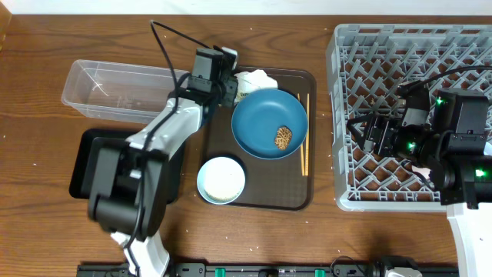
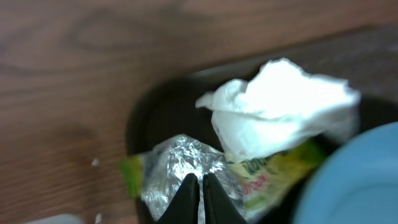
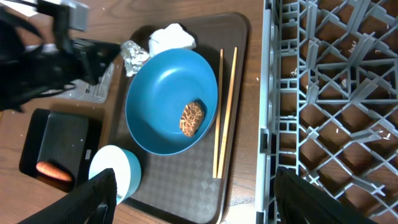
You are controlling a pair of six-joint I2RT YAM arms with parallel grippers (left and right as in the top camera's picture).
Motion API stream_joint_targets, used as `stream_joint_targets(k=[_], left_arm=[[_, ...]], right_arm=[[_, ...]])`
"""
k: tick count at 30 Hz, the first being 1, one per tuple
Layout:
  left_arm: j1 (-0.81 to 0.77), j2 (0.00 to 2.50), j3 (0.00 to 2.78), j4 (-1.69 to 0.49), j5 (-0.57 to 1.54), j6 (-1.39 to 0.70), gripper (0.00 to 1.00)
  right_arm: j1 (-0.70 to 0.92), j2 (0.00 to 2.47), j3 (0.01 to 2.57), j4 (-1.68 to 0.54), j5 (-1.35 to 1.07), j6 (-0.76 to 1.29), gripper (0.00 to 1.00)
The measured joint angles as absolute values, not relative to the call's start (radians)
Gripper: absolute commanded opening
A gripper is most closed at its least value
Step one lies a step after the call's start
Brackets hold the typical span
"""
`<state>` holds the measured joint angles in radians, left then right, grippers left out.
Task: Sort waste into correct bins and load items into the dishwasher rack
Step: 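Reach the left gripper to the foil wrapper and grasp it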
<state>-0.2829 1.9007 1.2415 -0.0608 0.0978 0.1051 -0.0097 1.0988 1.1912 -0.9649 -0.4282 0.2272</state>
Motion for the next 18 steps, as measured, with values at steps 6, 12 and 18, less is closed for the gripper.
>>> stream_joint_targets(k=[6, 12, 18], left_arm=[[-0.283, 1.769, 1.242, -0.102, 0.073, 0.105, 0.06], [-0.283, 1.765, 1.242, -0.1, 0.05, 0.109, 0.62], [-0.283, 1.866, 1.243, -0.014, 0.045, 0.141, 0.74]], right_arm=[[-0.01, 1.099, 1.191, -0.97, -0.428, 0.227, 0.73], [-0.01, 1.099, 1.191, -0.977, -0.427, 0.227, 0.73], [-0.01, 1.099, 1.191, -0.984, -0.426, 0.227, 0.73]])
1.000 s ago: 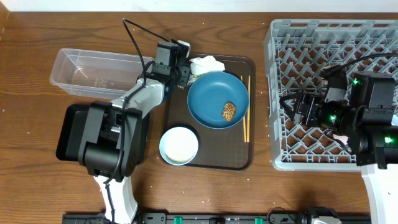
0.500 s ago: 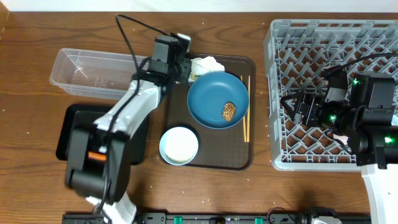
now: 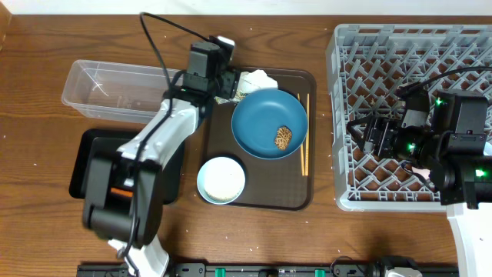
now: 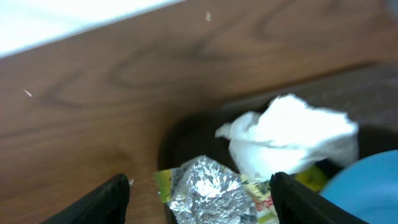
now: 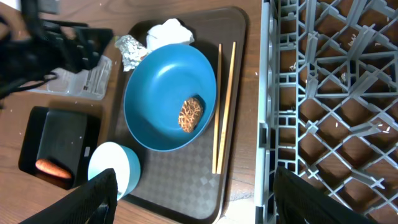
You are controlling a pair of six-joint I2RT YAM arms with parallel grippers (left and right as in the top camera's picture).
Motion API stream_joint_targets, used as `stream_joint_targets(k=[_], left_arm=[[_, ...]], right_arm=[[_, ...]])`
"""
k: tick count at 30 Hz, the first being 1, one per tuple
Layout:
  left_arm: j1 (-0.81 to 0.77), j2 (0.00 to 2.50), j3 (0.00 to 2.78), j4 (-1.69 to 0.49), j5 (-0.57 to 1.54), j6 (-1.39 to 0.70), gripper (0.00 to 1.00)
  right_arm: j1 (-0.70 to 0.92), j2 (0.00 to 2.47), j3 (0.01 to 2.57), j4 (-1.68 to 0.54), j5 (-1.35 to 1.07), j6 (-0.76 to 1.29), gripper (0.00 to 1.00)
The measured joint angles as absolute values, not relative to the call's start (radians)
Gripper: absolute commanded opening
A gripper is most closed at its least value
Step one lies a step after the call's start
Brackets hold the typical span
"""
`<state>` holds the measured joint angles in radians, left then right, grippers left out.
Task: Sort waste into correct bins and load items into the dishwasher rack
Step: 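Reach the left gripper to the foil wrapper and grasp it, then carry the foil wrapper left and release it into the clear container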
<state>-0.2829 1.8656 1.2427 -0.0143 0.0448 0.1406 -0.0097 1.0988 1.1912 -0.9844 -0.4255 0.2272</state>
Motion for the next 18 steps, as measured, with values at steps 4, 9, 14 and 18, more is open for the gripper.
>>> stream_joint_targets(k=[4, 9, 14, 18], left_arm=[[-0.282, 1.952, 1.243, 0.005, 0.045, 0.158, 0.73], [-0.283, 1.99, 1.243, 0.011, 0.045, 0.16, 0.47], [-0.282, 1.99, 1.243, -0.024, 0.053, 0.165, 0.13], [-0.283, 1.99, 1.243, -0.047, 0.054, 0.162, 0.06]], right_arm=[[-0.01, 1.099, 1.191, -0.984, -0.426, 0.227, 0.73], [-0.01, 1.099, 1.191, -0.987, -0.426, 0.227, 0.73], [-0.01, 1.099, 1.191, -0.987, -0.425, 0.227, 0.73], [-0.01, 1.099, 1.191, -0.987, -0.425, 0.227, 0.73]])
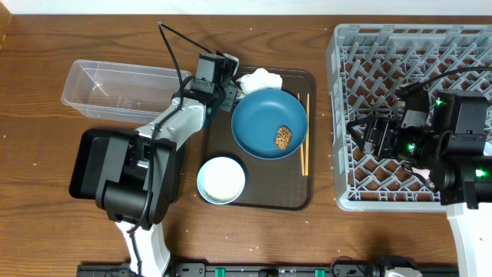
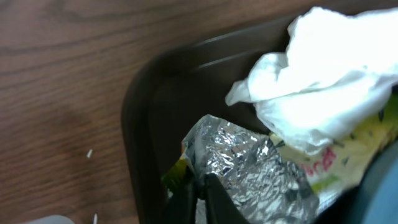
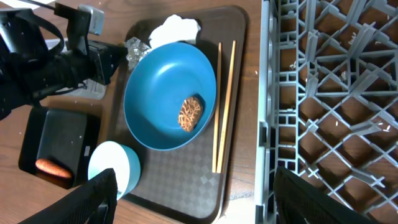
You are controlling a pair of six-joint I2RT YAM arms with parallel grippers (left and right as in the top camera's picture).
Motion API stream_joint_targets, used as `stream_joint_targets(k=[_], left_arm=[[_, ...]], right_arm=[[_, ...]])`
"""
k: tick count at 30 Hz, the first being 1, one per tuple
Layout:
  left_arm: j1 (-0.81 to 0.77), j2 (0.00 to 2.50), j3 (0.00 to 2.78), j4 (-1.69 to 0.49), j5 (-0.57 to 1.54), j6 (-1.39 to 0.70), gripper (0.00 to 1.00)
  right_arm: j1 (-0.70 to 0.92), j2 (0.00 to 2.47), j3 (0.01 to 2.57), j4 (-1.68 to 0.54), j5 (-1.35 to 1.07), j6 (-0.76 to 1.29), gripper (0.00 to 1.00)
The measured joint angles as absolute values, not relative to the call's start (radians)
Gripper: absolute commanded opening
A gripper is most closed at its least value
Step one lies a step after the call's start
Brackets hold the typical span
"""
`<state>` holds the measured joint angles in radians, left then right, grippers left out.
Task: Sort waste into correct bins and load items into the dishwasher rack
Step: 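Carry the foil wrapper left and release it into the clear container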
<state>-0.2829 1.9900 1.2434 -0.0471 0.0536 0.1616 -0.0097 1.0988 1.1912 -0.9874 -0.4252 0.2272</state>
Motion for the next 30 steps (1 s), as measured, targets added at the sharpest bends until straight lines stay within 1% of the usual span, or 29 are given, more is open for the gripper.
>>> stream_joint_targets(k=[5, 11, 15, 20, 24, 30], left_arm=[[-0.283, 1.968, 1.243, -0.073, 0.056, 0.161, 0.06], [-0.283, 1.827, 1.243, -0.106, 0.034, 0.154, 0.06], [-0.283, 1.707, 1.245, -0.161, -0.032, 0.154, 0.06], [-0.275, 1.634, 1.245, -0.236, -0.159, 0.136, 0.06], [-0.226, 1.6, 1.245, -0.286, -0.208, 0.127, 0.06], [-0.107, 1.58, 1.245, -0.36, -0.241, 0.133, 0.06]], right_arm=[[-0.01, 1.099, 1.191, -0.988, -0.425, 0.227, 0.73], [-0.01, 1.099, 1.191, -0.989, -0.425, 0.227, 0.73], [-0.01, 1.099, 1.191, -0.991, -0.425, 0.227, 0.73], [-0.01, 1.099, 1.191, -0.991, -0.425, 0.227, 0.74], [-0.01, 1.099, 1.191, -0.99, -0.425, 0.227, 0.74], [-0.01, 1.099, 1.191, -0.99, -0.425, 0.227, 0.74]])
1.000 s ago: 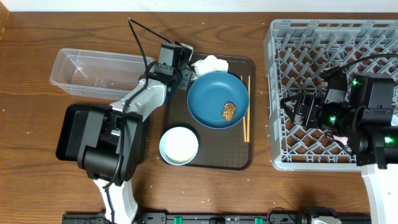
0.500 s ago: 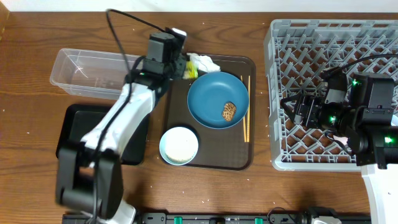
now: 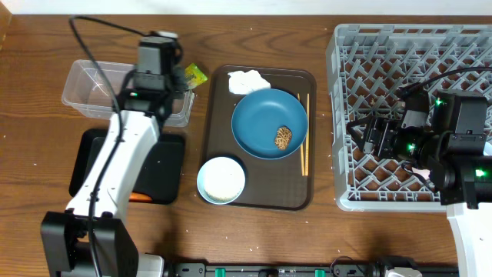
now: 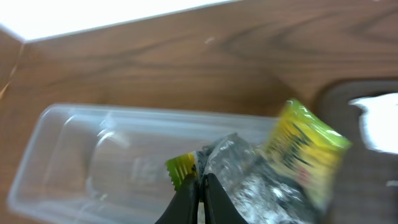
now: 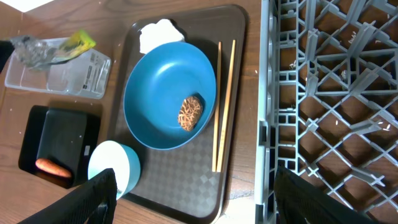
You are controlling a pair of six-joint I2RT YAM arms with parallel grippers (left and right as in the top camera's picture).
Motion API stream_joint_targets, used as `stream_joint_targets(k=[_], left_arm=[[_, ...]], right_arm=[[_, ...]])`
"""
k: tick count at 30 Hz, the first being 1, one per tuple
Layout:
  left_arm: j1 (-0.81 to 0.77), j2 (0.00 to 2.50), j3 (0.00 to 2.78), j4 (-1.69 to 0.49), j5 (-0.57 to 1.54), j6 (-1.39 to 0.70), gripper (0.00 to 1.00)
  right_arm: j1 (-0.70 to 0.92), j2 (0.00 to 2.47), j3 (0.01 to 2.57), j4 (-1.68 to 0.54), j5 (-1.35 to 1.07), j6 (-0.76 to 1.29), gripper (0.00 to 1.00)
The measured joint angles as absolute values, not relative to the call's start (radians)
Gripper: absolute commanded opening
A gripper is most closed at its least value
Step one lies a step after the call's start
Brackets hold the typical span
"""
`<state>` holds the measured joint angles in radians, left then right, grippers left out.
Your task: Sort waste into correct bins and load items into the dishwasher rack
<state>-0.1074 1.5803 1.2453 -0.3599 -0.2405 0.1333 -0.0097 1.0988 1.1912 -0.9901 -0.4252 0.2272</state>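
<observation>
My left gripper (image 4: 200,182) is shut on a crumpled foil wrapper (image 4: 272,169) with a yellow-green printed side. It holds the wrapper (image 3: 192,75) above the right end of the clear plastic bin (image 3: 92,91), which looks empty. The brown tray (image 3: 292,196) carries a blue plate (image 3: 261,115) with a brown food scrap (image 3: 284,138), a white napkin (image 3: 247,80), wooden chopsticks (image 3: 304,135) and a white bowl (image 3: 221,179). My right gripper (image 5: 208,199) hangs open over the left part of the grey dishwasher rack (image 3: 430,54), with nothing between its fingers.
A black bin (image 3: 92,173) lies in front of the clear bin, with an orange scrap (image 5: 53,168) in it. The left arm reaches over both bins. The rack fills the right of the table, its edge close to the tray.
The left gripper, shut on the foil wrapper at the tray's back-left corner, now holds it off the tray, over the clear bin's right end. The right arm has not moved.
The left gripper was shut at the foil wrapper beside the napkin on the tray. Then it stood open above the wrapper. Then it was shut on the wrapper again. Now the wrapper hangs from it over the clear bin, and the napkin stays on the tray.
</observation>
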Motion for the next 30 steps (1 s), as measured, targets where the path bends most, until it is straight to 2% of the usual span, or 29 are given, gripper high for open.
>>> stream_joint_targets(k=[8, 9, 11, 12, 14, 19, 22, 27, 30], left_arm=[[-0.02, 1.58, 1.245, -0.356, -0.247, 0.159, 0.07], [-0.015, 1.58, 1.245, -0.356, -0.247, 0.161, 0.17], [-0.01, 1.58, 1.245, -0.357, -0.247, 0.17, 0.27], [-0.009, 1.58, 1.245, -0.356, -0.249, 0.162, 0.41], [-0.009, 1.58, 1.245, -0.355, -0.251, 0.168, 0.48], [-0.021, 1.579, 1.245, -0.355, -0.21, 0.16, 0.49], [-0.053, 1.575, 1.245, -0.346, -0.062, 0.157, 0.5], [-0.178, 1.586, 1.245, -0.276, 0.127, 0.158, 0.52], [-0.25, 1.634, 1.25, -0.207, 0.168, 0.158, 0.49]], right_arm=[[-0.01, 1.099, 1.191, -0.99, -0.425, 0.227, 0.75], [-0.01, 1.099, 1.191, -0.991, -0.425, 0.227, 0.77], [-0.01, 1.099, 1.191, -0.991, -0.425, 0.229, 0.79], [-0.01, 1.099, 1.191, -0.991, -0.426, 0.229, 0.8], [-0.01, 1.099, 1.191, -0.991, -0.425, 0.23, 0.81], [-0.01, 1.099, 1.191, -0.991, -0.425, 0.229, 0.81], [-0.01, 1.099, 1.191, -0.991, -0.424, 0.229, 0.81], [-0.01, 1.099, 1.191, -0.991, -0.394, 0.229, 0.81], [-0.01, 1.099, 1.191, -0.991, -0.384, 0.229, 0.81]])
